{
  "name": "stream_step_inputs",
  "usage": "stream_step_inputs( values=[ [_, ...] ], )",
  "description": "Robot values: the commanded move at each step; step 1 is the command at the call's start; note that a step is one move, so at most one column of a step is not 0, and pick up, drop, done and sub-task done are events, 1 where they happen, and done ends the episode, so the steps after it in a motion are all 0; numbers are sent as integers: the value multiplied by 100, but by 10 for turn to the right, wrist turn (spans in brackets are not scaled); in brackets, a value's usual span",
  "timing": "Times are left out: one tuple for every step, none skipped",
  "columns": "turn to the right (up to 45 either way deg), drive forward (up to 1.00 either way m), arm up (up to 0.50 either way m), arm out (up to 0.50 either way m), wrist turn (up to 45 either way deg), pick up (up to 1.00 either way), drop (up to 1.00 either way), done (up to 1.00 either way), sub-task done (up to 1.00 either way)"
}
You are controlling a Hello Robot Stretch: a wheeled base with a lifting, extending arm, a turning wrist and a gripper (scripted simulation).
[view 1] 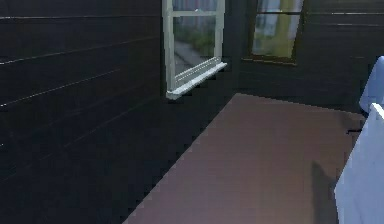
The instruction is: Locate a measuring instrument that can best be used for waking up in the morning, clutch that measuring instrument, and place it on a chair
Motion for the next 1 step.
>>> stream_step_inputs(
  values=[
    [270,0,0,0,0,0,0,0,0]
  ],
)
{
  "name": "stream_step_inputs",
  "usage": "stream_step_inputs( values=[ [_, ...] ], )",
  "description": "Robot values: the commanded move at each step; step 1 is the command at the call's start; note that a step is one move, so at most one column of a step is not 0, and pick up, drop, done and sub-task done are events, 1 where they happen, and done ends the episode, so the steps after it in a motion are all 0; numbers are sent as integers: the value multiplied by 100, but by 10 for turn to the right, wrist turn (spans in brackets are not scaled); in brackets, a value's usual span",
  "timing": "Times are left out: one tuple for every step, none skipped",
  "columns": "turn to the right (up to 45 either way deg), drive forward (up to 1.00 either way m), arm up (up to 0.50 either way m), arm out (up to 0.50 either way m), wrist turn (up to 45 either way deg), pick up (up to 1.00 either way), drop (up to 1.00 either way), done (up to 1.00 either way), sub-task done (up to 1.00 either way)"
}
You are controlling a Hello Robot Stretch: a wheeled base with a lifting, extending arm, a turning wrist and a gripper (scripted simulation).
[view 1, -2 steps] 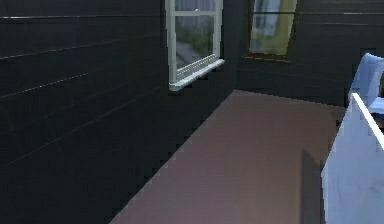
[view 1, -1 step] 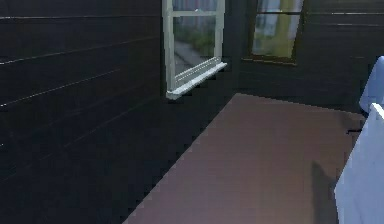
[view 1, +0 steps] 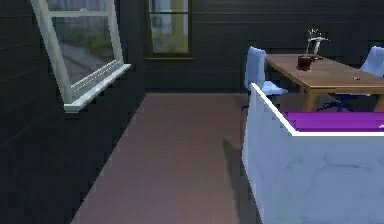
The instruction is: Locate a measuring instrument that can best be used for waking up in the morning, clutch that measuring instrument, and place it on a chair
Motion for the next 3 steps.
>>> stream_step_inputs(
  values=[
    [0,100,0,0,0,0,0,0,0],
    [0,100,0,0,0,0,0,0,0],
    [120,0,0,0,0,0,0,0,0]
  ],
)
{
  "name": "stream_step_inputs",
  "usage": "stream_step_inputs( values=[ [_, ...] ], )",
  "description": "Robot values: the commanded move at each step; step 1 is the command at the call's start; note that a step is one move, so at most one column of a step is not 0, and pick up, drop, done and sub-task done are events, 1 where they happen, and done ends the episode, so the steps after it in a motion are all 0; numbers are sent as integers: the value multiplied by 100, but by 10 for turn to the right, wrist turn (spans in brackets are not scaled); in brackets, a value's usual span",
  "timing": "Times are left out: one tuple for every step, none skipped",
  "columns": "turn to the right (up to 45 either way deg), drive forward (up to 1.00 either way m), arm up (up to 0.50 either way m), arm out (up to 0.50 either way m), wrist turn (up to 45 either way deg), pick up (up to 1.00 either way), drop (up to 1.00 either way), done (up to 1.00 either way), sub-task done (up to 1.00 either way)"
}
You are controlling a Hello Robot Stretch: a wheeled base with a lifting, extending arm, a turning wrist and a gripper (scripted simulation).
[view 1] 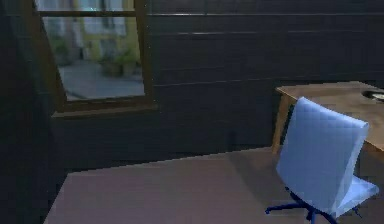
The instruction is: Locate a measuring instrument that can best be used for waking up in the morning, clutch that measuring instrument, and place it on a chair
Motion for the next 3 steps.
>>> stream_step_inputs(
  values=[
    [0,10,0,0,0,0,0,0,0],
    [150,0,0,0,0,0,0,0,0],
    [0,100,0,0,0,0,0,0,0]
  ],
)
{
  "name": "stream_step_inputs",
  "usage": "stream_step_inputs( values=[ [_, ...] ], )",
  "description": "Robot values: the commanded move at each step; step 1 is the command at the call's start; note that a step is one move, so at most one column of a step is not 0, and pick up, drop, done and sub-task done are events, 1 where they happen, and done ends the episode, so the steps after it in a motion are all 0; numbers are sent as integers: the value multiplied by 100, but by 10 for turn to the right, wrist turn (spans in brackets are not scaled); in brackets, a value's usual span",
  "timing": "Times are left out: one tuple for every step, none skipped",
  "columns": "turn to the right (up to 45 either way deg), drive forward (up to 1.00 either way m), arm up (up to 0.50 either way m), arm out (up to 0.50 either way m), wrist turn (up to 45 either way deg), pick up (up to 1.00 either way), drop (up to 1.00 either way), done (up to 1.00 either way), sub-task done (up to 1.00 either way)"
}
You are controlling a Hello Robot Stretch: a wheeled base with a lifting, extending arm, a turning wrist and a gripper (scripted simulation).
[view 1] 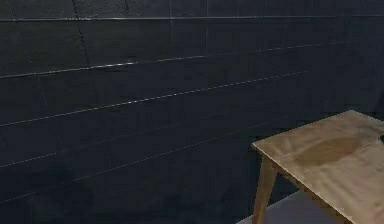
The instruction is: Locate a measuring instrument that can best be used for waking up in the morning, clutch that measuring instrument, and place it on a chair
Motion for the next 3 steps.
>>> stream_step_inputs(
  values=[
    [0,30,0,0,0,0,0,0,0],
    [450,0,0,0,0,0,0,0,0],
    [30,0,0,0,0,0,0,0,0]
  ],
)
